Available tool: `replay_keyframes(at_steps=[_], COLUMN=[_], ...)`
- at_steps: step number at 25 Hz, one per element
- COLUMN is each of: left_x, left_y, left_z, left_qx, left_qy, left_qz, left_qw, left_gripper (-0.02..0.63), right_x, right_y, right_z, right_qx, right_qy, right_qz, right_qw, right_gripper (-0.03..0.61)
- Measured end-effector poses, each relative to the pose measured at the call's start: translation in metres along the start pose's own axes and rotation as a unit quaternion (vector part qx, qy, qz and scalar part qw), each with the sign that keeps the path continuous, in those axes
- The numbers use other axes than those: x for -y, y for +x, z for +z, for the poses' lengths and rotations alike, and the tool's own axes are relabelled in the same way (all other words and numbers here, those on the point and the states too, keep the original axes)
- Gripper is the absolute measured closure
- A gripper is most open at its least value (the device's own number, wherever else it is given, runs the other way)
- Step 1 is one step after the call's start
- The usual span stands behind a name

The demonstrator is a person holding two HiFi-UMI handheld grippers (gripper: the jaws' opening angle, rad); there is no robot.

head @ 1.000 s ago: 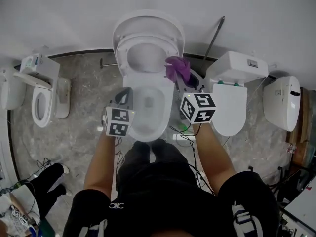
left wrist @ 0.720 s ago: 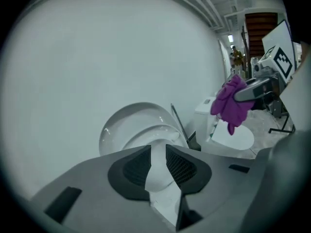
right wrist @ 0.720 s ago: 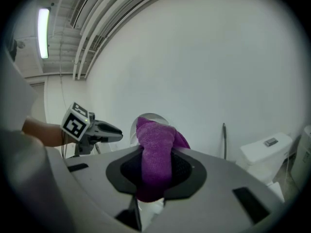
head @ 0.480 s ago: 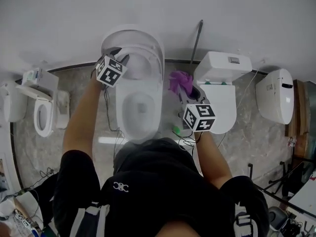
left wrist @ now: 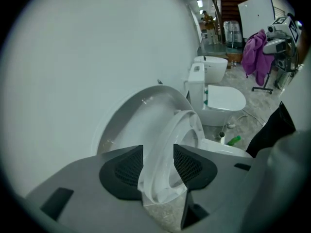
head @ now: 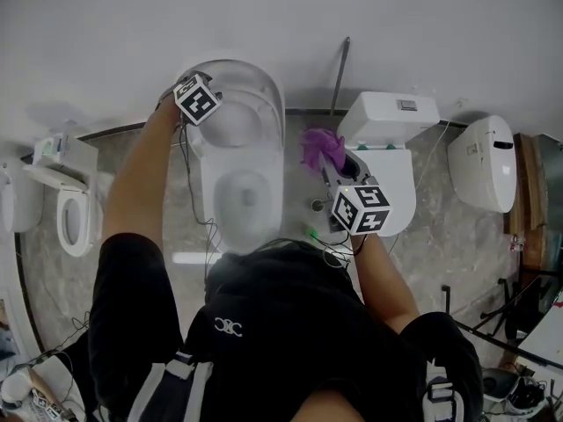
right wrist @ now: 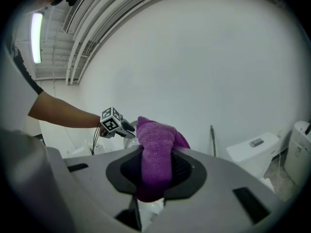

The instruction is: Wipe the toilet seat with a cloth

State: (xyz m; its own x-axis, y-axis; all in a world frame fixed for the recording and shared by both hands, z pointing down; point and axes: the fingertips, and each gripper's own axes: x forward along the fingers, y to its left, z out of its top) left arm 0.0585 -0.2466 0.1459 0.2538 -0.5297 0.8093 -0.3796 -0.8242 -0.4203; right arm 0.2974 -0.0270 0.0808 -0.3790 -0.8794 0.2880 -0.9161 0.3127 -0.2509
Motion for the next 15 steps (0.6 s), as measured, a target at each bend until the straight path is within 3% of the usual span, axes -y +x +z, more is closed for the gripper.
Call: replay_keyframes(at_steps=[3, 8, 12, 15], left_x=[0.002, 0.006, -0.005, -0.01], left_y=[0.007, 0.023, 0.029, 0.029], left_z=[-0.003, -0.002, -0.002, -0.02], left_qx=[-0.01, -0.025, -0.018, -0.046], left_qy=[0.017, 0.083, 0.041, -0.012], left_qz=[-0.023, -0.034, -0.048, -0.064], left_qw=[0.9995, 0.9957, 0.9978, 0.9968], left_gripper=[0.442, 0.442, 0.443, 0.442], right_x=[-0.005, -0.01, -0.016, -0.018], right_y=[0.0, -0.002, -0.008, -0.016], right_z=[0.003, 0.003, 0.003, -0.001], right_qx=[0.001, -0.002, -0.005, -0.004], right_qy=[-0.002, -0.003, -0.006, 0.007], right_qz=[-0.005, -0.019, -0.035, -0.047], right_qw=[1.0, 1.0, 0.999, 0.999], right_gripper=[0.494, 0.494, 0.494, 0.494])
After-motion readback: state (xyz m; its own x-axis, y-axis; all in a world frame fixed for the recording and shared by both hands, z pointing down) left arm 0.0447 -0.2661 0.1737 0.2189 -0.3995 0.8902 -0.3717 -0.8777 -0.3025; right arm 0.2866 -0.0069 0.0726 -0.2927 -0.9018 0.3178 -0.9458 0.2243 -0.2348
